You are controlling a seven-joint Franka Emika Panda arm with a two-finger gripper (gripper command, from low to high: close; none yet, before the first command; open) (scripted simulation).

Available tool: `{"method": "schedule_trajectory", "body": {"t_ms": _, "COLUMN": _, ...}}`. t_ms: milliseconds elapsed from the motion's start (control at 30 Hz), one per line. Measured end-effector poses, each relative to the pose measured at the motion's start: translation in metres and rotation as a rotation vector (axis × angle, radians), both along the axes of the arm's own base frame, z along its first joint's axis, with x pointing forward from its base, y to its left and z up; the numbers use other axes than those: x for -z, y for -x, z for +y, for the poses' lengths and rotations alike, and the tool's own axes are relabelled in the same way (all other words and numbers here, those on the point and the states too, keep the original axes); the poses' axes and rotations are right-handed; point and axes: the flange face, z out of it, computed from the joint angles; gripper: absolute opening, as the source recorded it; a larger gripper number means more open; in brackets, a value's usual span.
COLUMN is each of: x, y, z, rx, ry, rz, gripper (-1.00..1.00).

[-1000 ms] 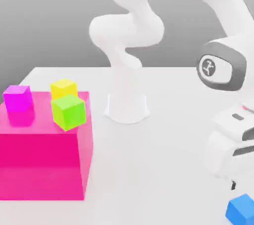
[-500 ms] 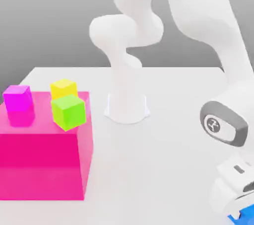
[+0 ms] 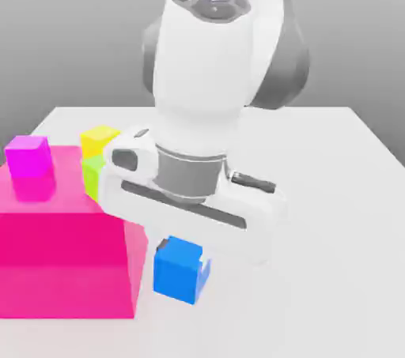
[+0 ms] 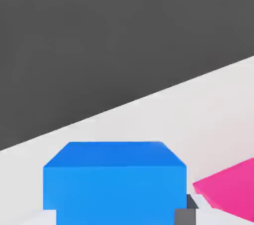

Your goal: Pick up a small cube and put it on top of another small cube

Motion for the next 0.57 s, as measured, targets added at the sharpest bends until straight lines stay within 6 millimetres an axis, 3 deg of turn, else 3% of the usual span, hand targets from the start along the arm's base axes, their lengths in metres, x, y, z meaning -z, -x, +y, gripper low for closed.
{"method": "schedule_trajectory", "body": {"t_ms": 133, "x": -0.046, "y": 0.053, "z": -0.067, "rx": 0.275, "ry": -0.018, "rz": -0.025, "gripper": -1.00}}
{"method": "schedule_trajectory", "body": {"t_ms": 300, "x": -0.093, "y": 0.146, "z": -0.142, "rx": 0.641, "ry": -0.075, "rz": -0.071, "gripper": -1.00}}
{"method": "schedule_trajectory", "body": {"t_ms": 367, "x": -0.088, "y": 0.168, "z": -0.156, "rx": 0.721, "ry": -0.093, "rz": -0.084, "gripper": -1.00}}
{"method": "schedule_trajectory", "body": {"t_ms": 467, "x": -0.050, "y": 0.175, "z": -0.159, "rx": 0.745, "ry": -0.098, "rz": -0.087, "gripper": -1.00}}
{"method": "schedule_trajectory", "body": {"t_ms": 500, "x": -0.043, "y": 0.176, "z": -0.159, "rx": 0.746, "ry": -0.099, "rz": -0.088, "gripper": 1.00}}
{"method": "schedule_trajectory", "body": {"t_ms": 567, "x": -0.043, "y": 0.176, "z": -0.159, "rx": 0.746, "ry": -0.099, "rz": -0.088, "gripper": 1.00}}
